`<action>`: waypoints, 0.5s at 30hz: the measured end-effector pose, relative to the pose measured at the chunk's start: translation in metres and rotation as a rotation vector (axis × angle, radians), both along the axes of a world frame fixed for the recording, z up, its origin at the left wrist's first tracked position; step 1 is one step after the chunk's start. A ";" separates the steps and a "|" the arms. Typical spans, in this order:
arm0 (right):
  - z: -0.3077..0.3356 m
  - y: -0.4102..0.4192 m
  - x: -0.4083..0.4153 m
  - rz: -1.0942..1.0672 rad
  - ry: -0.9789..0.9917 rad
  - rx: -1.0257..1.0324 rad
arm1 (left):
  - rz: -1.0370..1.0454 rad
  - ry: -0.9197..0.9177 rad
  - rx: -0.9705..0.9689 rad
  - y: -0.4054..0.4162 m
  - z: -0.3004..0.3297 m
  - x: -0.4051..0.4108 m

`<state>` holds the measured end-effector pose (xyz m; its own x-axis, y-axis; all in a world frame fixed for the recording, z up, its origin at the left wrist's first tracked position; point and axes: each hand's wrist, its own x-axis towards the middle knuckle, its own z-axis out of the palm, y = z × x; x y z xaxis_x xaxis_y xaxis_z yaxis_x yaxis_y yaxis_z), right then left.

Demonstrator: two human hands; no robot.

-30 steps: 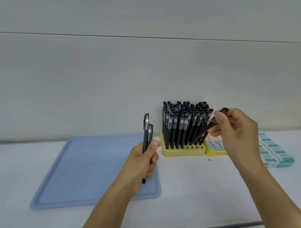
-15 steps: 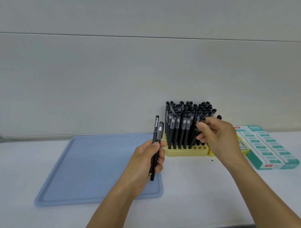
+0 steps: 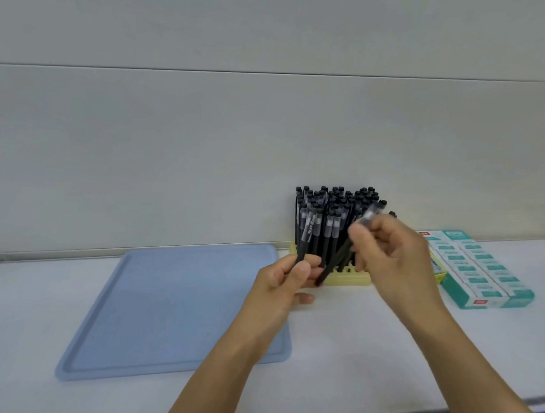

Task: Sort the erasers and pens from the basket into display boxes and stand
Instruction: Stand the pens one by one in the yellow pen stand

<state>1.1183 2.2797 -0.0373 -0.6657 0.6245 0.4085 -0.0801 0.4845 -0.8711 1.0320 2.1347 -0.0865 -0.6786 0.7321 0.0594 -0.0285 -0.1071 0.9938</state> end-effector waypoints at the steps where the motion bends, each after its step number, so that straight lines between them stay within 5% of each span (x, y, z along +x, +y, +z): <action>1: 0.003 0.008 0.002 -0.068 0.004 0.010 | 0.038 -0.016 -0.005 -0.001 -0.002 -0.002; 5: 0.000 0.034 0.004 -0.223 -0.099 0.201 | 0.109 -0.082 0.016 -0.004 -0.005 -0.007; 15: -0.019 0.041 -0.003 -0.206 -0.236 0.292 | 0.128 -0.112 0.020 -0.003 -0.007 -0.007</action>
<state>1.1151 2.3212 -0.0562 -0.6357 0.6348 0.4392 0.2288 0.6983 -0.6782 1.0251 2.1318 -0.0939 -0.7693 0.6388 -0.0081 -0.1237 -0.1365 0.9829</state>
